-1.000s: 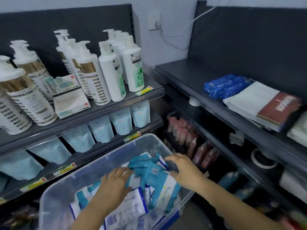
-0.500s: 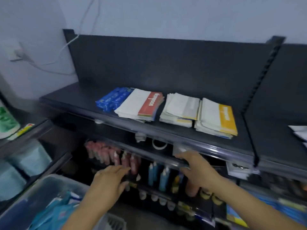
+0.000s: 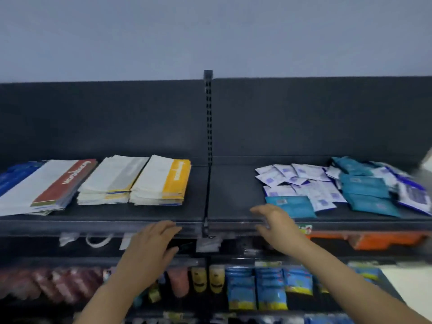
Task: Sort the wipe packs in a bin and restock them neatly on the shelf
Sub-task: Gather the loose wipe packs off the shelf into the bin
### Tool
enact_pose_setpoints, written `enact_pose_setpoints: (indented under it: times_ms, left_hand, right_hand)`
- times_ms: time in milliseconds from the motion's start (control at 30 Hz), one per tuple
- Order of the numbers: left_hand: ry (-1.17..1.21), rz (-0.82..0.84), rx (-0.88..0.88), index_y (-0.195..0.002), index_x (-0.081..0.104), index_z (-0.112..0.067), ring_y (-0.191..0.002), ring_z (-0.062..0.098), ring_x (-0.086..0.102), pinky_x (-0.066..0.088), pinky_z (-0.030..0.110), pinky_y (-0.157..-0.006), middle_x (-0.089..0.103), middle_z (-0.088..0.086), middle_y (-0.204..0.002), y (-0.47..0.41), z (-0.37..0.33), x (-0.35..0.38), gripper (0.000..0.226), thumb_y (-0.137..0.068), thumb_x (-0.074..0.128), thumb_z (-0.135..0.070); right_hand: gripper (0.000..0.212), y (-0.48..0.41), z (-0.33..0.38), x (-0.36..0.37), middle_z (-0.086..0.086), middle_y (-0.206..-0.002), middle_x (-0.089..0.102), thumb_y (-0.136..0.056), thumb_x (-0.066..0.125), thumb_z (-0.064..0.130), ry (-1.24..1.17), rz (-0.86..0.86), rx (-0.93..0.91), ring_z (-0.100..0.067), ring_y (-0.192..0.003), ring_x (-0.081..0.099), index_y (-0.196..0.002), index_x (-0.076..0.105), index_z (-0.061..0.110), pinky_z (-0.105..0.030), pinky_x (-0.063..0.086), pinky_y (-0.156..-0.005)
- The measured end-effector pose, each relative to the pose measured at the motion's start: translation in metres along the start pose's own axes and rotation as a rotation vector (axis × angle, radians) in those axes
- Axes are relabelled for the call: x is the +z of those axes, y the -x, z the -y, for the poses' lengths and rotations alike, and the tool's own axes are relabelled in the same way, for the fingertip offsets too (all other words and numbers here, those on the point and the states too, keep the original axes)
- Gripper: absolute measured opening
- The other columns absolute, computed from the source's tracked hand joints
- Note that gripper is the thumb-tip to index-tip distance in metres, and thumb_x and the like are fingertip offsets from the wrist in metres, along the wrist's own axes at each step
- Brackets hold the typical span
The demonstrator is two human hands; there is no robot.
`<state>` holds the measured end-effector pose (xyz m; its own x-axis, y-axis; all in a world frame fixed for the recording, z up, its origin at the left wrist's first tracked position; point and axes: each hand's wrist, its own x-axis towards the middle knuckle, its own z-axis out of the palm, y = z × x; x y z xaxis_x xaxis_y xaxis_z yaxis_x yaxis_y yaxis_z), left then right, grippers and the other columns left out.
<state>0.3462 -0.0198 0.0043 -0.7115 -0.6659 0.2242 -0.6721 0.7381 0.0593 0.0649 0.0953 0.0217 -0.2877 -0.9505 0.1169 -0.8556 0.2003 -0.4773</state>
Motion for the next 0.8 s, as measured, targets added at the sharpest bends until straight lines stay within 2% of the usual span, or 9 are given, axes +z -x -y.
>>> enact_pose_setpoints:
  times_ms: [100,200,300,433,533,667,800]
  left_hand:
    - [0.02,-0.004,0.066,-0.11,0.07,-0.021,-0.091,0.021,0.067,0.056,0.034,-0.065,0.066,-0.005,-0.108,-0.037,-0.048,0.008,0.054,-0.06,0.089,-0.026]
    - [0.049,0.018,0.118,-0.122,0.063,-0.024,-0.107,0.021,0.06,0.053,0.039,-0.078,0.06,-0.008,-0.121,-0.075,-0.087,0.016,0.05,-0.075,0.078,-0.031]
    - [0.044,0.015,0.18,-0.122,0.063,-0.026,-0.107,0.02,0.061,0.052,0.039,-0.077,0.061,-0.008,-0.12,-0.111,-0.115,0.028,0.05,-0.075,0.078,-0.032]
    - [0.122,0.048,0.25,-0.14,0.046,-0.027,-0.127,0.017,0.044,0.04,0.035,-0.099,0.046,-0.01,-0.138,-0.161,-0.143,0.048,0.051,-0.091,0.059,-0.036]
    - [0.175,0.032,0.257,-0.14,0.044,-0.025,-0.127,0.019,0.045,0.041,0.036,-0.099,0.048,-0.006,-0.139,-0.201,-0.154,0.063,0.054,-0.09,0.06,-0.038]
    - [0.196,0.089,0.216,-0.148,0.027,-0.026,-0.135,0.013,0.03,0.031,0.029,-0.107,0.031,-0.009,-0.15,-0.26,-0.157,0.075,0.061,-0.094,0.047,-0.048]
    - [0.303,0.187,0.146,-0.151,0.02,-0.024,-0.139,0.013,0.023,0.026,0.029,-0.111,0.025,-0.006,-0.155,-0.312,-0.153,0.091,0.071,-0.092,0.047,-0.053]
  right_hand:
    - [0.044,0.005,-0.044,-0.027,-0.003,-0.134,0.051,-0.088,0.06,0.013,-0.032,-0.032,0.07,-0.017,-0.126,0.043,-0.131,0.052,0.016,-0.021,0.033,-0.101]
    - [0.045,0.01,-0.081,-0.045,-0.002,-0.133,0.049,-0.089,0.059,0.013,-0.043,-0.044,0.124,-0.017,-0.127,0.041,-0.133,0.05,0.018,-0.02,0.03,-0.103]
    - [0.047,0.009,-0.115,-0.056,-0.002,-0.132,0.048,-0.089,0.06,0.015,-0.055,-0.05,0.189,-0.018,-0.126,0.042,-0.134,0.048,0.021,-0.024,0.034,-0.103]
    - [0.048,-0.005,-0.149,-0.067,-0.002,-0.136,0.047,-0.089,0.062,0.017,-0.037,-0.064,0.261,-0.018,-0.127,0.041,-0.135,0.047,0.019,-0.025,0.034,-0.103]
    - [0.047,-0.028,-0.17,-0.074,-0.002,-0.137,0.046,-0.089,0.061,0.019,-0.008,-0.083,0.275,-0.018,-0.127,0.042,-0.134,0.047,0.019,-0.023,0.032,-0.102]
    - [0.049,-0.071,-0.189,-0.086,-0.001,-0.141,0.042,-0.091,0.059,0.026,0.036,-0.092,0.294,-0.018,-0.128,0.039,-0.137,0.043,0.021,-0.022,0.03,-0.102]
    - [0.055,-0.119,-0.205,-0.093,-0.002,-0.141,0.041,-0.089,0.061,0.033,0.058,-0.089,0.321,-0.019,-0.129,0.037,-0.139,0.041,0.02,-0.022,0.029,-0.103]
